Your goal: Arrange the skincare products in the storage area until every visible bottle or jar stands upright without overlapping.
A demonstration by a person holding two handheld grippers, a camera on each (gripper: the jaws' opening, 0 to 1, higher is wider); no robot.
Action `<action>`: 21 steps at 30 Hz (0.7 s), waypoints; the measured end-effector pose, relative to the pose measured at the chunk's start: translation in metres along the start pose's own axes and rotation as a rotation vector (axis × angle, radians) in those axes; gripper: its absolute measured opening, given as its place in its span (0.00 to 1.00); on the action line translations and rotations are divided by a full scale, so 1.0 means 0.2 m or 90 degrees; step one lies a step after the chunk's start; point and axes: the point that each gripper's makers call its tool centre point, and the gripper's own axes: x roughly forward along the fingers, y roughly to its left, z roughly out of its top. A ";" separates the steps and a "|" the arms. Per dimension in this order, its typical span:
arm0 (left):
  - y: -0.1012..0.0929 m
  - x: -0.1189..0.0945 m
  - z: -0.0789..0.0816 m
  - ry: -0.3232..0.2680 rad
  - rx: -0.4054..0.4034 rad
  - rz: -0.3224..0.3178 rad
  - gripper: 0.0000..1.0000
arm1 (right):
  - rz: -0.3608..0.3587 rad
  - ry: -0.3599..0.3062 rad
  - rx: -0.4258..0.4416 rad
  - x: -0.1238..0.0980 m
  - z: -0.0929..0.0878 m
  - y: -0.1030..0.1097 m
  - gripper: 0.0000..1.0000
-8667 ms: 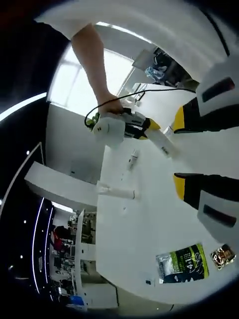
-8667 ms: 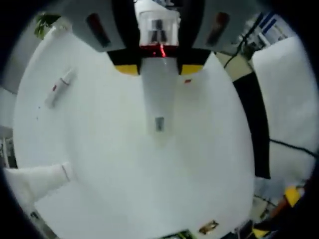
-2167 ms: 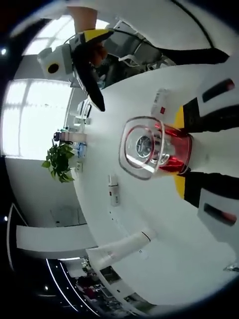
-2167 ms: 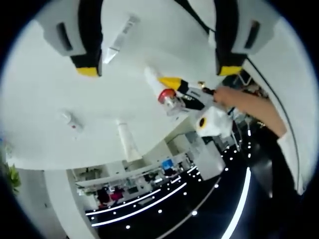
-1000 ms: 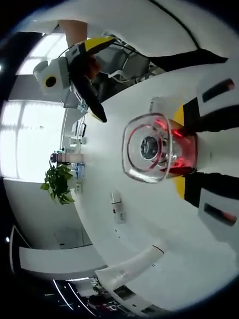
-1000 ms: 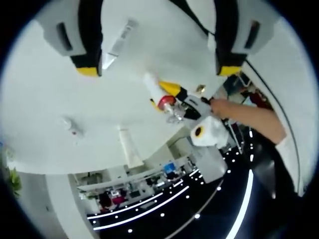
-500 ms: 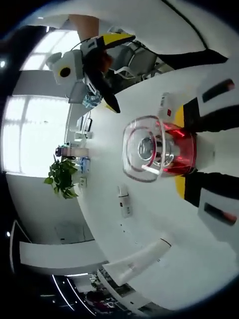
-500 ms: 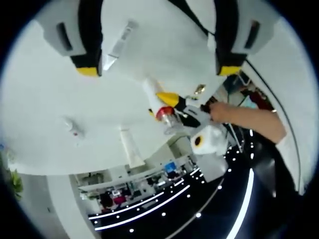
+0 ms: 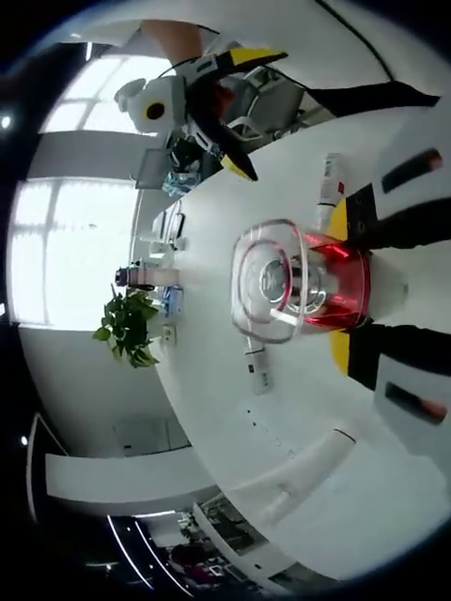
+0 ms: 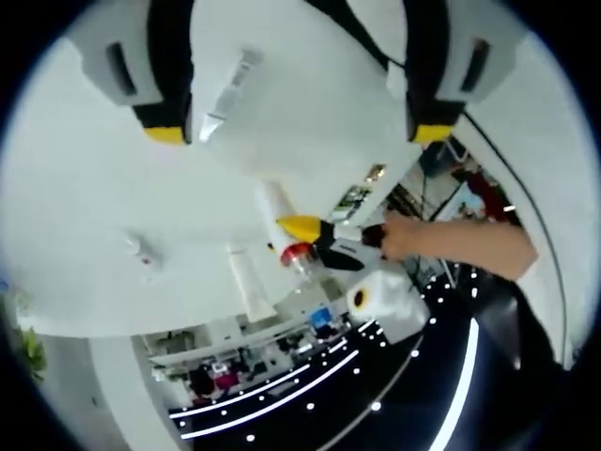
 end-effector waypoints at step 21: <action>0.40 -0.10 -0.02 0.000 -0.024 0.034 0.29 | 0.008 0.021 0.024 0.06 0.05 -0.09 0.93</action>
